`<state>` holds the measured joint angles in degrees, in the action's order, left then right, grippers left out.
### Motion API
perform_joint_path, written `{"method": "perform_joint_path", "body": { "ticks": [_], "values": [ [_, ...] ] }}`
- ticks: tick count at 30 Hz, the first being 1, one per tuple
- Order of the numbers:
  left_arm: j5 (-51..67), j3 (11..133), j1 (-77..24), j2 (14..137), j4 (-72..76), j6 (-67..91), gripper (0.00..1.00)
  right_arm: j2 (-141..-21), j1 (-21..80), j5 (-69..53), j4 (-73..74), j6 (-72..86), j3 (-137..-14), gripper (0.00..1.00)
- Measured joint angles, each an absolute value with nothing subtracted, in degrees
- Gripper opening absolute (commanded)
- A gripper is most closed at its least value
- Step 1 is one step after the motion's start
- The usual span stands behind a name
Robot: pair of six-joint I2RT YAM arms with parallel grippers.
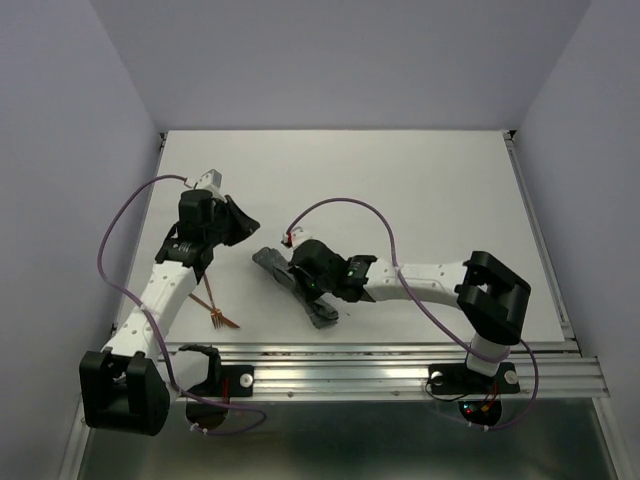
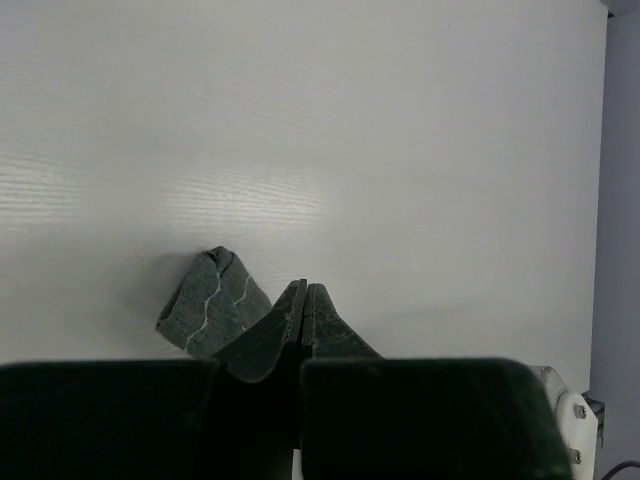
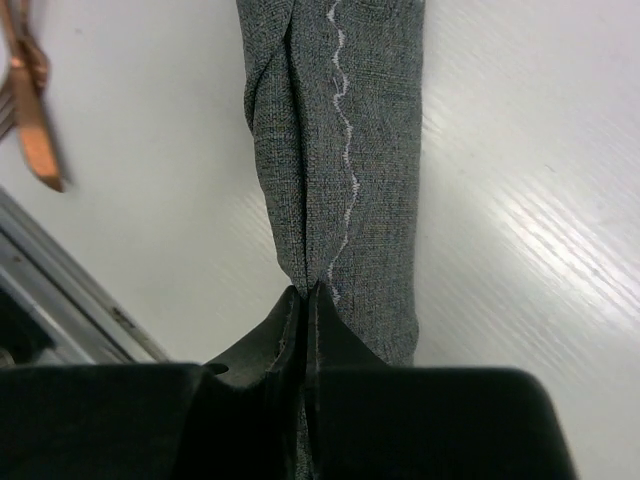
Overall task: Fold the napkin into a case and place the utensils inside
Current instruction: Turn over the smaller rectangle-folded napkin at the center of the board.
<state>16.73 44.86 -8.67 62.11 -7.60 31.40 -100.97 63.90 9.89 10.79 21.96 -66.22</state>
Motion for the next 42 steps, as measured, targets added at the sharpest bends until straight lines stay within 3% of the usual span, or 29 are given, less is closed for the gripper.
{"method": "perform_joint_path", "body": {
  "ticks": [21,36,39,42],
  "values": [
    [19.9,45.0,-7.7,59.1,-10.3,30.9,0.06,-105.3,58.0,-17.2,2.4,25.5,-68.1,0.01],
    [21.0,43.8,-7.7,59.1,-8.7,31.1,0.08,-108.4,50.5,-26.4,1.5,22.2,-67.7,0.02],
    [21.2,42.7,-7.7,59.4,-8.4,31.2,0.08,-109.2,49.4,-27.3,1.5,21.4,-67.7,0.08],
    [21.6,41.6,-7.7,60.8,-7.8,31.5,0.08,-110.5,47.4,-27.5,2.3,20.1,-67.7,0.3]
  ]
}}
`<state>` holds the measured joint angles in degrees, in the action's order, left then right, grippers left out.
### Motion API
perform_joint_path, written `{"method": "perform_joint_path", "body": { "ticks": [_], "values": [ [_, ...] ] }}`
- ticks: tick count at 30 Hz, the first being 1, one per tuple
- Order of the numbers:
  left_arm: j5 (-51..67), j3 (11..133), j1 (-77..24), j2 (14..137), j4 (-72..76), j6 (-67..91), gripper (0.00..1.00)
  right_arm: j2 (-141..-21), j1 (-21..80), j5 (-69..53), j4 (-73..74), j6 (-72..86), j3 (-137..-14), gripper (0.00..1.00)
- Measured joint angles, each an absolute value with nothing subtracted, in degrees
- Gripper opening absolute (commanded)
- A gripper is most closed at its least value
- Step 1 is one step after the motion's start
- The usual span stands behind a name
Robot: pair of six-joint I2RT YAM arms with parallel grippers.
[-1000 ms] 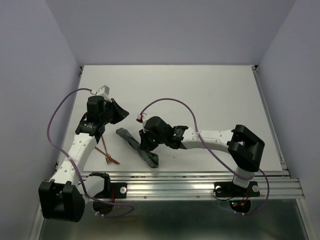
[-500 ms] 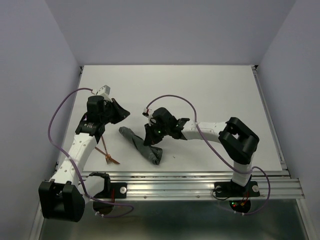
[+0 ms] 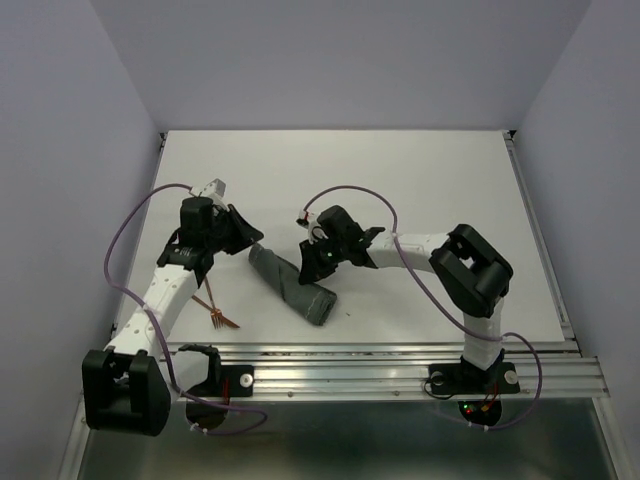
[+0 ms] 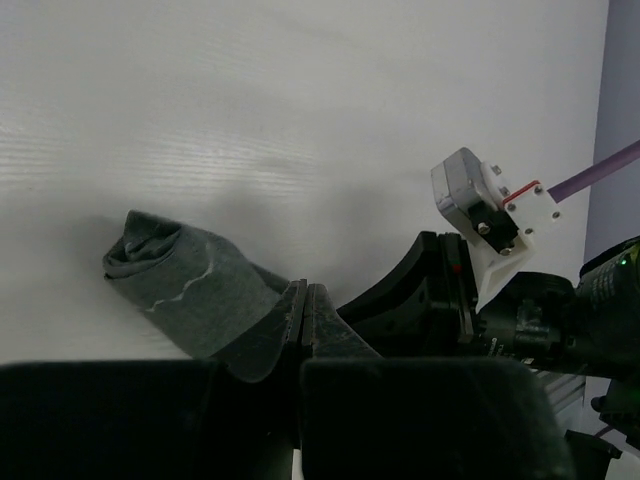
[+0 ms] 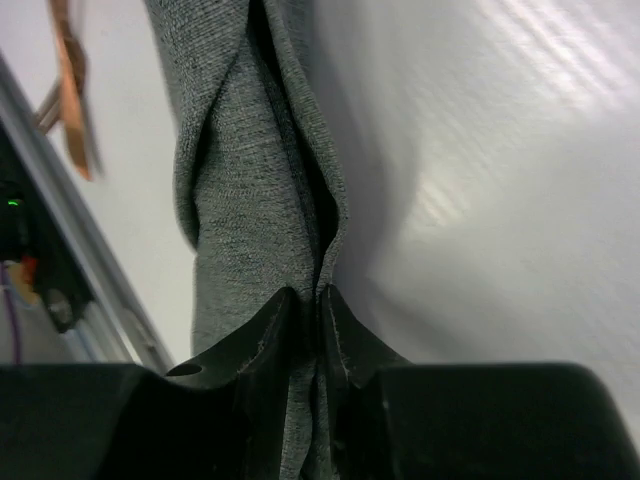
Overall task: Fold the napkin into a case and place the utensils inside
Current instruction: Turn over the smaller rectangle-folded napkin at the center of the board, then move the smaller rectangle-folded napkin to the center of the board.
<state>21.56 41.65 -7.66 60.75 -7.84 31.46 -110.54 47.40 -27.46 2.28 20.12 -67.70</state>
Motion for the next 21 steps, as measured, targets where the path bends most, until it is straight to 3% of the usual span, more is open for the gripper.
{"method": "perform_joint_path", "body": {
  "ticks": [1,4,10,12,13,17,21],
  "values": [
    [21.7,41.2,-7.7,61.6,-7.7,31.6,0.08,-110.9,46.9,-27.3,2.7,19.4,-67.8,0.44],
    [21.9,39.9,-7.7,63.9,-7.0,32.1,0.08,-111.5,45.4,-25.6,4.6,18.3,-68.0,0.61],
    [21.1,38.7,-7.7,65.2,-6.7,33.0,0.07,-109.6,44.7,-18.2,7.9,17.5,-68.9,0.65],
    [20.7,38.7,-7.8,65.2,-6.3,33.3,0.03,-107.2,44.7,-15.0,9.5,17.6,-68.5,0.56],
    [20.5,38.7,-7.9,65.4,-5.9,33.6,0.02,-105.9,44.7,-13.7,10.6,17.8,-68.4,0.45],
    [19.9,38.7,-9.0,67.9,-3.7,34.5,0.0,-98.4,45.4,-6.4,13.5,19.6,-66.4,0.21],
    [19.2,38.7,-10.1,72.8,-1.0,35.8,0.0,-91.8,49.6,-0.6,15.5,22.0,-64.0,0.16]
  ]
}}
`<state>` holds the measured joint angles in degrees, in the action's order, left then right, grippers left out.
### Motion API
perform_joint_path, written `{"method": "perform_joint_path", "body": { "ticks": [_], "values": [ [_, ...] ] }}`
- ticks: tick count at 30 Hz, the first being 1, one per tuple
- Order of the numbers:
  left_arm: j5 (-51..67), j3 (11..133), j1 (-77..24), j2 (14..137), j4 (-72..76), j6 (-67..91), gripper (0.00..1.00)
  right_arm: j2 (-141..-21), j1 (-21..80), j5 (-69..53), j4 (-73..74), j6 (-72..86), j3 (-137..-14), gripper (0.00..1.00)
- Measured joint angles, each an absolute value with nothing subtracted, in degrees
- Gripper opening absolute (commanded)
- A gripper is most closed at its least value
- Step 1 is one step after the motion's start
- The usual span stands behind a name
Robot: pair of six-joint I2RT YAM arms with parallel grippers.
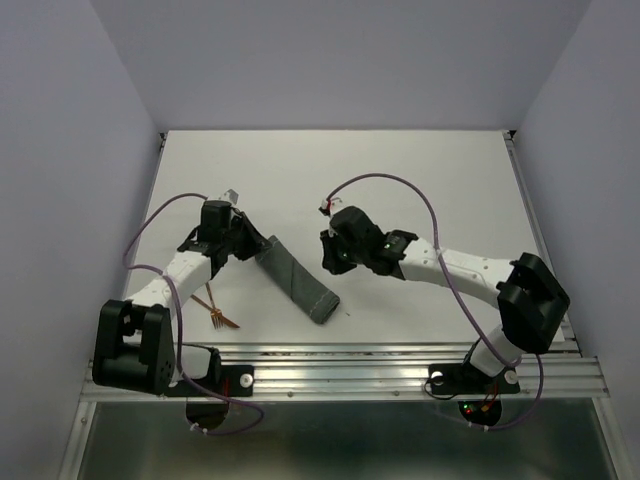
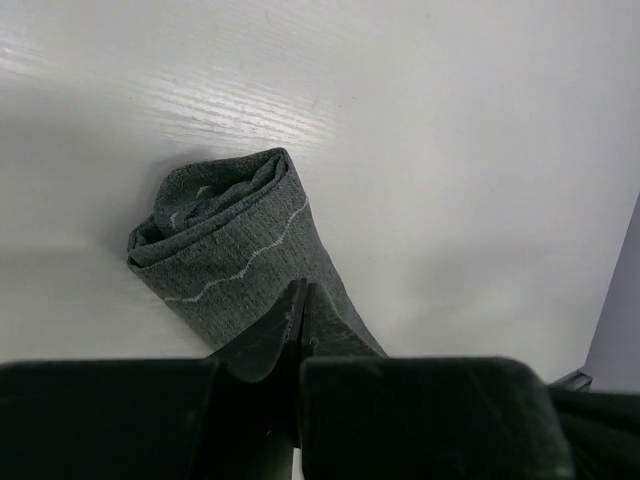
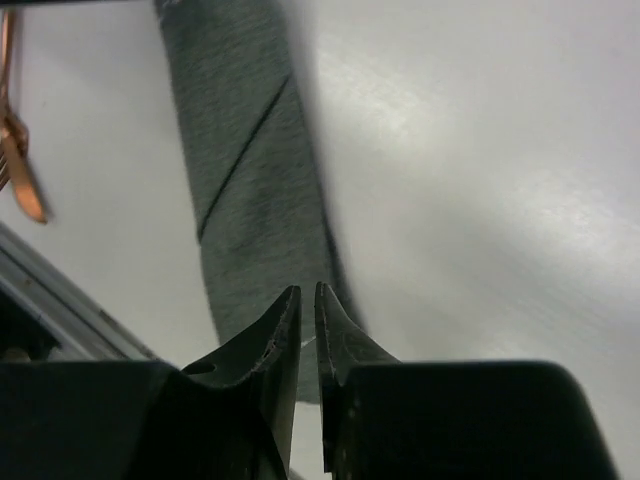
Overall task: Fold the napkin into a case and place the utensils inside
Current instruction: Move the smaller rectangle-folded napkin to the center of the board.
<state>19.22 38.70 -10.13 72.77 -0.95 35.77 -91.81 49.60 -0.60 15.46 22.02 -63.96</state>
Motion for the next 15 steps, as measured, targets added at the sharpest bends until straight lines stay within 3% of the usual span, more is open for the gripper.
{"method": "perform_joint_path", "body": {
  "ticks": [6,15],
  "values": [
    [18.2,38.7,-10.4,79.7,2.4,37.2,0.0,-90.7,58.4,1.8,16.5,26.8,-60.4,0.15],
    [17.7,39.4,-10.5,87.7,6.2,38.2,0.0,-98.0,58.3,6.6,15.6,32.8,-57.1,0.13]
  ]
}}
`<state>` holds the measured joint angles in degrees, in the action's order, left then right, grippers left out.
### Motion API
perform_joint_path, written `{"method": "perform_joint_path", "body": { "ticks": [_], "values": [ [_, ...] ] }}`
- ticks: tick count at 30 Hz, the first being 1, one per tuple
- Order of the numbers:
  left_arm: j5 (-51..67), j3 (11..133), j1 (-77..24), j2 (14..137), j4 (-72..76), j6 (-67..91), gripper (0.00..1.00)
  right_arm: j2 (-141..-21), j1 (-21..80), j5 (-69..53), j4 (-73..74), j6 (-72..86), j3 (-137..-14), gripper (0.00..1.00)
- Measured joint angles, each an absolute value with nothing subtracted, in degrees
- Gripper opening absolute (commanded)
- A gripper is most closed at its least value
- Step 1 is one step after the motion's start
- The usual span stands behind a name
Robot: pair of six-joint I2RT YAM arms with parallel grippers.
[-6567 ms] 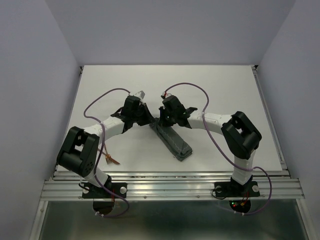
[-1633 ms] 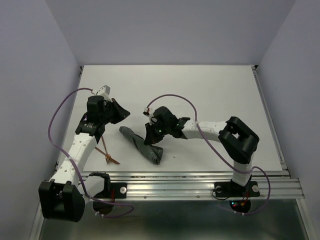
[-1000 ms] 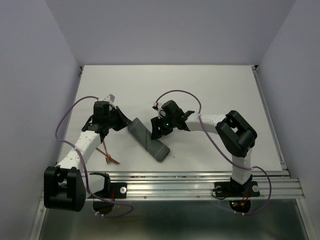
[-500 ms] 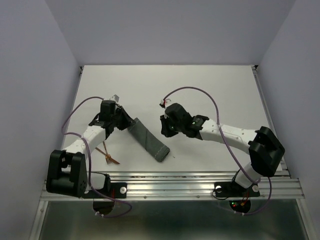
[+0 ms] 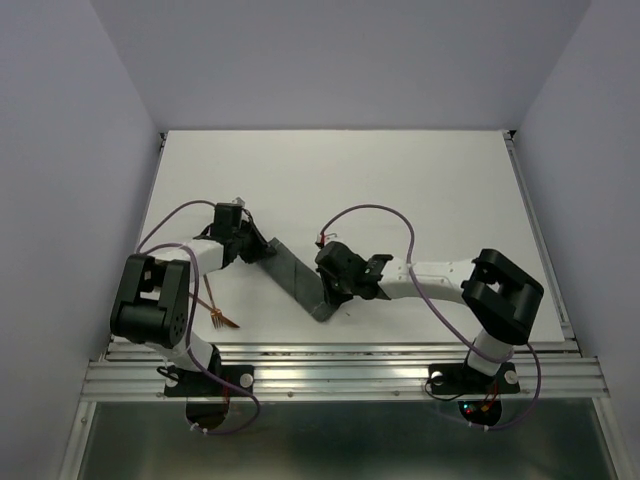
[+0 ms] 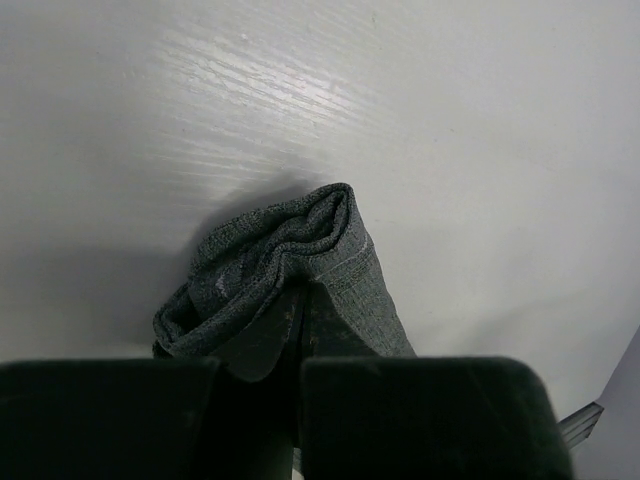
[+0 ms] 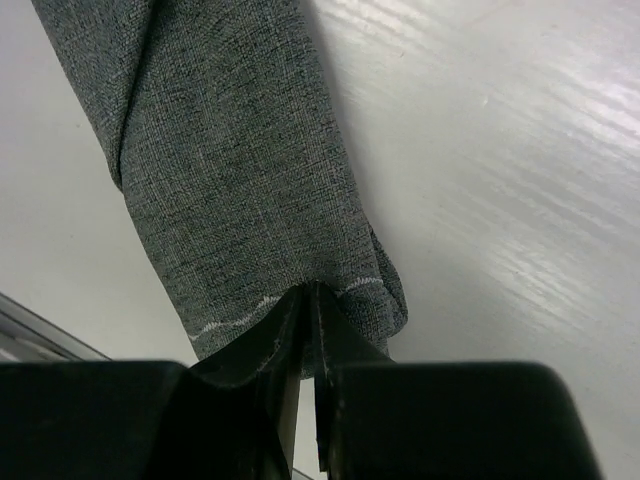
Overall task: Fold the napkin into a case and place the utensils inside
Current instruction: Move the smaller rectangle-folded napkin to the center of the board, then move the fork to the center of the board.
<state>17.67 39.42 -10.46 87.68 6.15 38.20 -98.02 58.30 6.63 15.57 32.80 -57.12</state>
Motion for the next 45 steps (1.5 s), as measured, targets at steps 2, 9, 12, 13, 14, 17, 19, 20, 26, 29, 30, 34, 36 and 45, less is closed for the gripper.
{"method": "perform_joint_path", "body": {
  "ticks": [2,9,12,13,14,17,19,20,26,29,30,34,36,45],
  "values": [
    [17.8,39.8,-10.5,89.6,7.0,38.4,0.0,-98.1,58.2,8.5,15.0,33.3,-57.2,0.13],
    [18.7,42.5,-10.5,93.4,9.9,38.6,0.0,-99.3,58.2,16.4,13.4,33.3,-57.5,0.12],
    [19.1,44.6,-10.5,95.8,11.1,38.5,0.0,-100.3,57.7,19.4,12.9,32.8,-58.3,0.12],
    [19.1,45.5,-10.7,96.6,11.1,38.4,0.0,-100.6,57.4,20.4,12.8,32.5,-58.5,0.12],
    [19.1,46.9,-10.8,97.8,11.3,38.3,0.0,-101.1,56.9,22.2,12.8,32.0,-59.2,0.12],
    [19.3,50.2,-11.2,100.4,11.0,37.8,0.0,-102.4,55.5,25.1,12.6,30.4,-60.4,0.12],
    [19.3,52.5,-11.2,101.4,10.0,37.4,0.02,-103.3,54.3,27.1,12.6,29.2,-61.4,0.13],
    [19.3,53.4,-11.3,101.6,9.4,37.2,0.04,-103.6,53.9,27.7,12.6,28.8,-61.7,0.13],
    [17.5,63.1,-11.6,101.6,1.9,34.6,0.18,-104.2,52.4,29.3,14.7,26.3,-64.1,0.29],
    [15.5,69.7,-11.6,101.1,-3.0,32.4,0.25,-104.2,52.4,28.9,15.7,25.7,-65.6,0.39],
    [14.5,72.2,-11.6,100.4,-5.1,31.3,0.29,-104.2,52.5,28.7,16.1,25.6,-66.3,0.44],
    [12.1,75.6,-11.6,96.1,-10.5,28.4,0.35,-103.9,52.5,28.6,17.9,26.3,-69.6,0.58],
    [10.4,75.8,-11.6,92.8,-13.4,27.0,0.36,-102.9,52.5,28.5,18.4,27.3,-70.4,0.64],
    [2.2,69.1,-9.8,81.6,-24.5,24.3,0.36,-96.7,52.5,20.0,18.4,29.9,-70.3,0.8]
  ]
}}
